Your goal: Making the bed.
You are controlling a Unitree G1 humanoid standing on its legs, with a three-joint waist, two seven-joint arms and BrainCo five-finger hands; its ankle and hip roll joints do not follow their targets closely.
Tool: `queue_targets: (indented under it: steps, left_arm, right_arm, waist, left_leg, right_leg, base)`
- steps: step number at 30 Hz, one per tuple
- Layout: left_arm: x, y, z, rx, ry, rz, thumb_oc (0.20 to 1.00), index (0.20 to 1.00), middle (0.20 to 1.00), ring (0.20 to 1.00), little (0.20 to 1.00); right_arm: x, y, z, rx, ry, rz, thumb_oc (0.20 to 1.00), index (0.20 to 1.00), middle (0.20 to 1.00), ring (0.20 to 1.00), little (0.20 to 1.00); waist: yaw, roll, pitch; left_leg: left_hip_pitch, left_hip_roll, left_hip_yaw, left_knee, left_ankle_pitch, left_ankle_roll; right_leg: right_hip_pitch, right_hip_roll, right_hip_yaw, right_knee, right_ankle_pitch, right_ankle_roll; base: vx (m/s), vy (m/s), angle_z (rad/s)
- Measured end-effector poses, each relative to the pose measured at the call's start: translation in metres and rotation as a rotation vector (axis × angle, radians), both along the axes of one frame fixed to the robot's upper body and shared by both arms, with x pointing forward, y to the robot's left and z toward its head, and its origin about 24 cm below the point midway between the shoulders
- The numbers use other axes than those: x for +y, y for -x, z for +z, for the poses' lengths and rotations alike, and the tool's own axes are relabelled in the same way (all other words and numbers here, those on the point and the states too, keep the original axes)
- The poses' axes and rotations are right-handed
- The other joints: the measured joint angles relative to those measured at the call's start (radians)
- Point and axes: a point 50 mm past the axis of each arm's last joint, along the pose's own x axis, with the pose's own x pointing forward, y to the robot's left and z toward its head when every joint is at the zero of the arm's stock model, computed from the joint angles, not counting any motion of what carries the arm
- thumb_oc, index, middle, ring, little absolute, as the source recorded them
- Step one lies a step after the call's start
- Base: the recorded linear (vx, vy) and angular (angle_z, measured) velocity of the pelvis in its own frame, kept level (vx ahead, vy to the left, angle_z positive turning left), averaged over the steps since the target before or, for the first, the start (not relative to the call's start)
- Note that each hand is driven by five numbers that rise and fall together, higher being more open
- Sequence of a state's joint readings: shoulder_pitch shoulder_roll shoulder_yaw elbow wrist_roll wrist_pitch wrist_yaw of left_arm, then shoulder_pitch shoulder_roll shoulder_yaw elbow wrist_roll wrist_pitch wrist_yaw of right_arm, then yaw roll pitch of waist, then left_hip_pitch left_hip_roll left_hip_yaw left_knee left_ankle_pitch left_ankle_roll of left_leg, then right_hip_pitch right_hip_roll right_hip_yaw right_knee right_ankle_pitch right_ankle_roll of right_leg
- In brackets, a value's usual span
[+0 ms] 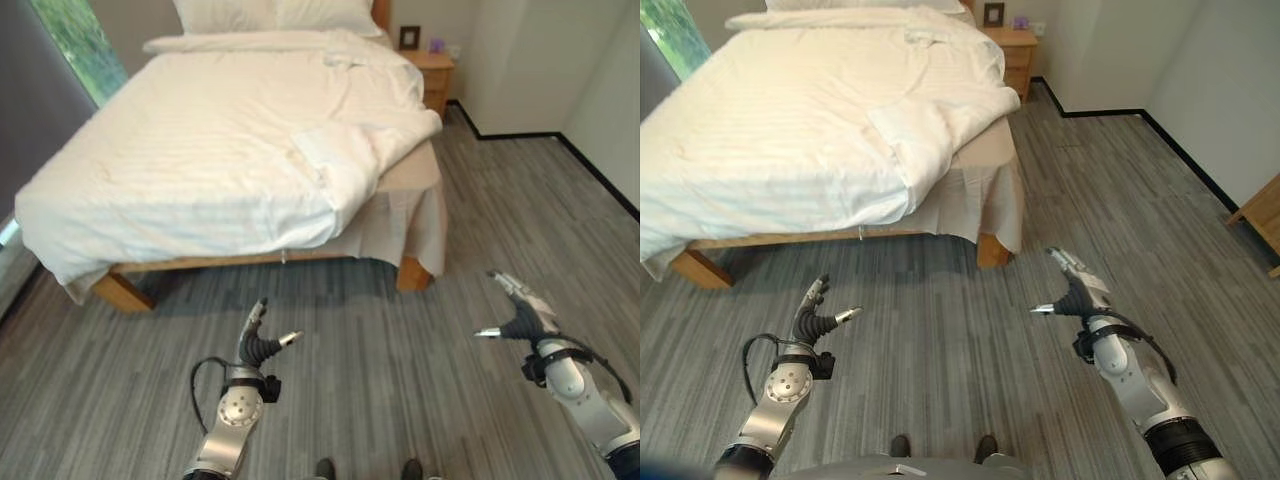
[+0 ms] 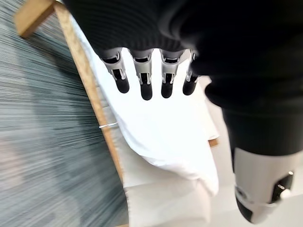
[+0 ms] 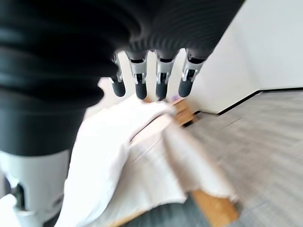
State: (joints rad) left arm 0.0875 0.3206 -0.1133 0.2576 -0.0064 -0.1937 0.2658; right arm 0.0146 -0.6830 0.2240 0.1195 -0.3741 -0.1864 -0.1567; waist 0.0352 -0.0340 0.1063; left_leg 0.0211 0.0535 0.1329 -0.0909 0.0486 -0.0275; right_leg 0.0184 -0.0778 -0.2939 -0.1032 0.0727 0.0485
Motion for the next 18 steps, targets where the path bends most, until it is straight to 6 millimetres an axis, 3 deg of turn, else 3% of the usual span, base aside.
queue_targets:
  steps: [6,9,10,11,12,15,17,18]
  left_arm:
    - [0.003,-0.002,0.021,-0.073,0.064,-0.054,1.000,1.000,1.000,1.000,1.000]
    - [0.002,-0.003,0.024,-0.079,0.068,-0.081,1.000,1.000,1.000,1.000,1.000]
    - [0.000,-0.005,0.024,-0.081,0.068,-0.095,1.000,1.000,1.000,1.000,1.000]
    - [-0.003,-0.008,0.025,-0.082,0.063,-0.114,1.000,1.000,1.000,1.000,1.000]
    - [-0.004,-0.009,0.026,-0.076,0.052,-0.154,1.000,1.000,1.000,1.000,1.000]
    - [-0.004,-0.005,0.022,-0.049,0.059,-0.167,1.000,1.000,1.000,1.000,1.000]
    - [0.000,-0.003,0.018,-0.028,0.081,-0.159,1.000,1.000,1.000,1.000,1.000]
    - [0.000,-0.002,0.015,-0.014,0.084,-0.155,1.000,1.000,1.000,1.000,1.000]
  right_arm:
    - [0.013,0.003,-0.007,0.020,-0.076,0.024,1.000,1.000,1.000,1.000,1.000]
    - [0.015,0.002,-0.014,0.056,-0.094,0.012,1.000,1.000,1.000,1.000,1.000]
    - [0.016,0.000,-0.013,0.055,-0.097,0.011,1.000,1.000,1.000,1.000,1.000]
    - [0.017,-0.002,-0.012,0.049,-0.102,0.010,1.000,1.000,1.000,1.000,1.000]
    - [0.021,0.001,-0.016,0.070,-0.117,0.014,1.000,1.000,1.000,1.000,1.000]
    - [0.026,0.014,-0.030,0.129,-0.187,0.000,1.000,1.000,1.000,1.000,1.000]
    - [0.027,0.017,-0.035,0.150,-0.198,-0.003,1.000,1.000,1.000,1.000,1.000]
    - [0.026,0.018,-0.036,0.157,-0.196,-0.008,1.000,1.000,1.000,1.000,1.000]
  waist:
    - [0.000,-0.008,0.005]
    - [-0.005,0.004,0.029]
    - [-0.011,0.023,0.056]
    - [-0.012,0.040,0.081]
    - [-0.021,0.035,0.097]
    - [-0.030,-0.009,0.085]
    - [-0.036,-0.036,0.080]
    - [-0.037,-0.034,0.074]
  left_leg:
    - [0.005,-0.023,0.002,-0.001,-0.007,0.012]
    - [0.002,-0.017,0.024,-0.002,-0.009,0.020]
    - [0.002,0.000,0.034,-0.002,-0.016,0.026]
    - [0.002,0.015,0.048,-0.002,-0.015,0.030]
    - [-0.008,0.005,0.053,-0.007,-0.017,0.028]
    - [-0.004,-0.004,0.056,-0.007,-0.022,0.021]
    - [0.000,0.005,0.049,-0.007,-0.029,0.009]
    - [0.000,0.018,0.044,-0.007,-0.031,0.000]
  right_leg:
    - [-0.001,-0.019,0.010,0.009,0.008,0.012]
    - [-0.057,-0.026,0.036,0.098,-0.007,0.036]
    - [-0.121,-0.030,0.047,0.202,-0.023,0.063]
    - [-0.184,-0.037,0.049,0.309,-0.040,0.113]
    - [-0.251,-0.086,0.041,0.385,-0.066,0.147]
    - [-0.255,-0.135,0.018,0.255,-0.068,0.139]
    - [-0.239,-0.124,0.032,0.175,-0.030,0.114]
    - [-0.230,-0.100,0.044,0.159,-0.005,0.096]
  base:
    - [0.00,0.020,-0.02]
    - [0.04,0.044,-0.25]
    - [0.19,-0.072,-0.35]
    - [0.25,-0.145,-0.30]
    - [0.29,-0.193,-0.17]
    - [0.34,-0.224,-0.01]
    - [0.31,-0.193,0.06]
    - [0.27,-0.183,0.07]
